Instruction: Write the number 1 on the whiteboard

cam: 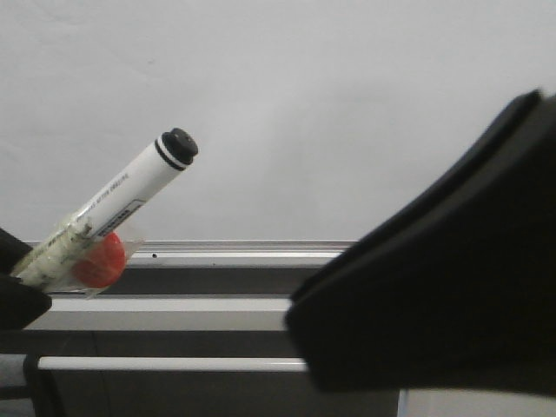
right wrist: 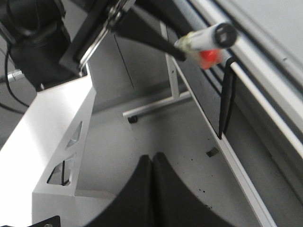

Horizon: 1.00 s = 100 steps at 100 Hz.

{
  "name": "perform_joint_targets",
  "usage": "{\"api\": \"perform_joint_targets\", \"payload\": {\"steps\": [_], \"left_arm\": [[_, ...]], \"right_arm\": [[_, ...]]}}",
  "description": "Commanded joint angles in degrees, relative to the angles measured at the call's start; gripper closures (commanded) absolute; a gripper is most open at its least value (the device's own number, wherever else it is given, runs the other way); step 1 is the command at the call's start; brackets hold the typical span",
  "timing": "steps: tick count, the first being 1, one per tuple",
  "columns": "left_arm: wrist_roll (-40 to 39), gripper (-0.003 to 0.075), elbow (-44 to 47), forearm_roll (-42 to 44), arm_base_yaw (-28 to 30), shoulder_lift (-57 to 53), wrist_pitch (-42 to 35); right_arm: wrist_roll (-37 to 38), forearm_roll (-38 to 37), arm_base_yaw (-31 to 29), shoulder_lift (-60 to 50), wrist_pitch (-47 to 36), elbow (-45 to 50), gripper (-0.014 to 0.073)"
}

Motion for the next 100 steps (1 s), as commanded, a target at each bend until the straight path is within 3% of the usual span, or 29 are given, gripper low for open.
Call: {"api": "perform_joint_targets", "payload": {"steps": [1,12,29,36,75,100], "left_arm": [[-0.59,0.0741,-1.87,1.32,-0.21,-0.27,-1.33],[-0.59,0.0741,-1.87,1.32,-0.21,-0.27,-1.15],[-0.59,0.0741,-1.87,1.09,-0.21,-0.27,1.31],[-0.59,0.0741,-1.87,1.09,-0.21,-0.27,1.46],[0.37,0.0741,-1.87,3.67,-0.21,-0.27,-3.66],[0.37,0.0741,-1.87,5.04,-0.21,-0.27,-2.92]], "right_arm": [[-0.75,1.89,4.3,2.52,-6.33,-3.45,0.0652],[-0.75,1.25,7.81,4.78,-7.51,-6.92,0.0577],[-0.75,1.16,8.08,3.62,-9.3,-8.53,0.0302],[-0.75,1.03,8.08,2.98,-10.3,-8.53,0.024],[-0.75,-3.96,8.08,2.57,-17.95,-8.63,0.0239],[-0.75,-4.35,8.08,2.57,-26.63,-8.63,0.0239]]}}
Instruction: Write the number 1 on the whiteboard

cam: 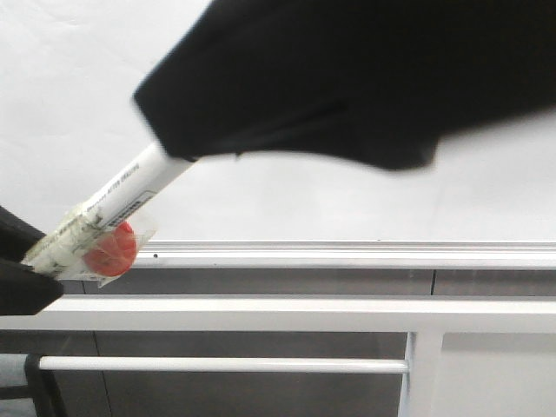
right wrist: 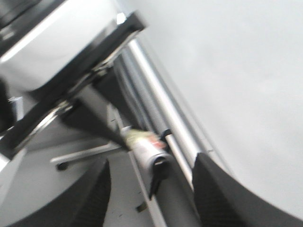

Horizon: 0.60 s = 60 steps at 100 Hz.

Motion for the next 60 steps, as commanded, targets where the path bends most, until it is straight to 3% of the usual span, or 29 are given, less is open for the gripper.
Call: {"api": "perform_joint_targets", "payload": {"steps": [1,60], "left_arm": [[-0.14,0.0741,-1.87,1.76,-0.21,-0.27,-1.17],[0.15,0.0741,-1.87,13.41,-0.21,-0.27,-5.34]], "right_arm": [[0.25,0.21,-0.25,-1.17,-4.08,-1.85,0.0239],[0.25,-0.07,-0.25,-0.46,0.2,-1.85,0.0239]]}}
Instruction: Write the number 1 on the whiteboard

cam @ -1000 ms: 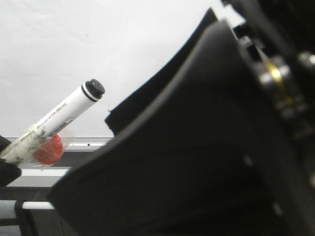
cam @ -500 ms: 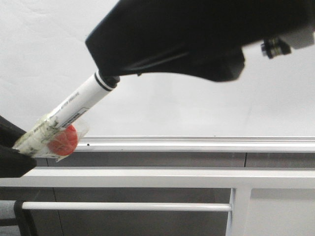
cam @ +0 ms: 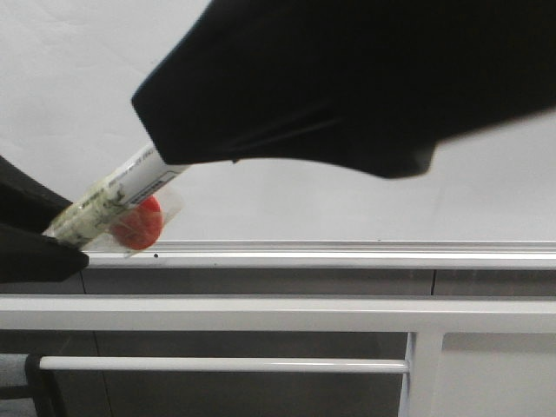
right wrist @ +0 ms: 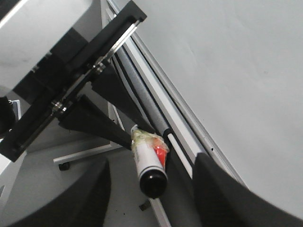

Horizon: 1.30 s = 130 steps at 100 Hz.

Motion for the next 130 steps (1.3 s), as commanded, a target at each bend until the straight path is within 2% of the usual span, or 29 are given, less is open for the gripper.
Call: {"api": "perform_joint_targets", "payload": {"steps": [1,28,130], "left_arm": [[0.06,0.0741,-1.87,4.18,-0.21,-0.27,-2.0],[0.43,0.0741,-1.91,11.28,-0.21,-0.27,-2.95],[1.31,0.0741,-6.49,10.3,-0.21,4.19,-0.77]], "right_arm": [[0.02,-0.39,-0.14,-0.64,-1.14,-1.85,0.0239],[0.02,-0.39,-0.14,-0.64,-0.8,-1.85,0.0239],[0.02,-0.39,-0.14,-0.64,-0.39,-1.85,0.0241]]}}
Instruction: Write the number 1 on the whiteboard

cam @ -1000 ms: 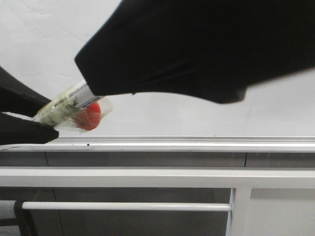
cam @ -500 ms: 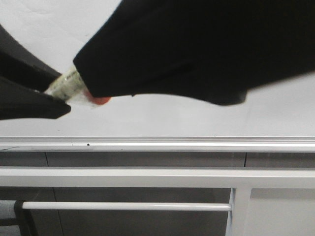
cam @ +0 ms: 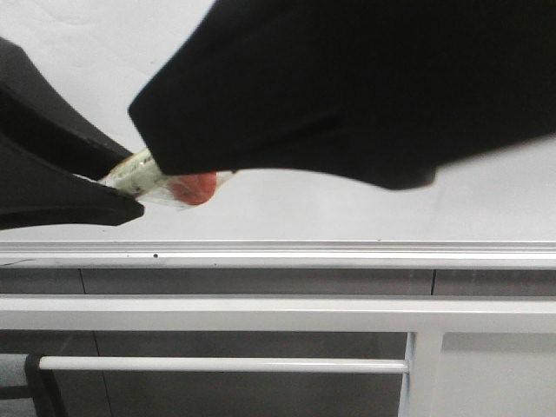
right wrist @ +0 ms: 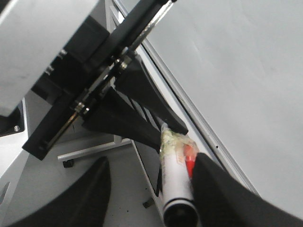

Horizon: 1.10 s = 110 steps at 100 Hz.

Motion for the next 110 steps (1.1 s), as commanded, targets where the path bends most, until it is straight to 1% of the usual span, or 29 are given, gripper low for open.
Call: {"api": "perform_joint_targets", "payload": {"steps": [1,20,27,32,39,47,62,80,87,92,96,99,104,110], "left_arm": [[-0.13,0.0741,-2.15,1.37,-0.21,-0.55,-0.07],[-0.13,0.0741,-2.15,1.37,-0.21,-0.55,-0.07],[-0.13,0.0741,-2.15,1.37,-0.21,-0.55,-0.07],[-0.13,0.0741,-2.15,1.37,-0.21,-0.55,-0.07],[-0.13,0.0741,-2.15,1.37,-0.21,-0.55,-0.07],[-0.13,0.0741,-2.15,1.37,-0.21,-0.55,0.37],[-0.13,0.074,-2.15,1.4,-0.21,-0.55,2.43],[-0.13,0.0731,-2.36,1.51,-0.21,-0.55,2.53],[-0.13,0.0694,-2.36,1.75,-0.21,-0.55,2.53],[-0.13,0.0651,-2.36,1.74,-0.21,-0.55,2.43],[-0.13,0.0594,-2.36,1.74,-0.21,-0.55,2.42],[-0.13,0.0566,-2.36,1.74,-0.21,-0.65,2.42],[-0.13,0.0484,-2.36,1.74,-0.21,-0.95,2.42],[-0.13,0.0412,-2.36,1.74,-0.21,-1.54,2.42]], "right_arm": [[-0.09,-0.39,-0.14,-0.64,-1.41,-1.85,0.0241],[-0.09,-0.39,-0.14,-0.64,-1.53,-1.85,0.0242],[-0.09,-0.39,-0.14,-0.64,-1.74,-1.85,0.0273],[-0.09,-0.39,-0.14,-0.64,-2.36,-1.85,0.033],[-0.09,-0.39,-0.14,-0.64,-3.34,-1.85,0.0459],[-0.09,-0.39,-0.14,-0.64,-4.35,-1.85,0.0664],[-0.09,-0.39,-0.14,-0.64,-4.39,-1.85,0.0658],[-0.09,-0.42,-0.14,-0.64,-4.39,-1.85,0.0658],[-0.09,-0.42,-0.14,-0.64,-4.24,-1.85,0.0658],[-0.09,-0.42,-0.14,-0.64,-4.24,-1.85,0.0658],[-0.09,-0.42,-0.14,-0.64,-4.36,-1.85,0.0658],[-0.09,-0.42,-0.14,-0.64,-4.46,-1.85,0.0658],[-0.09,-0.42,-0.14,-0.64,-4.46,-1.85,0.0658],[-0.09,-0.06,-0.14,-0.76,-4.77,-1.63,0.0658]]}}
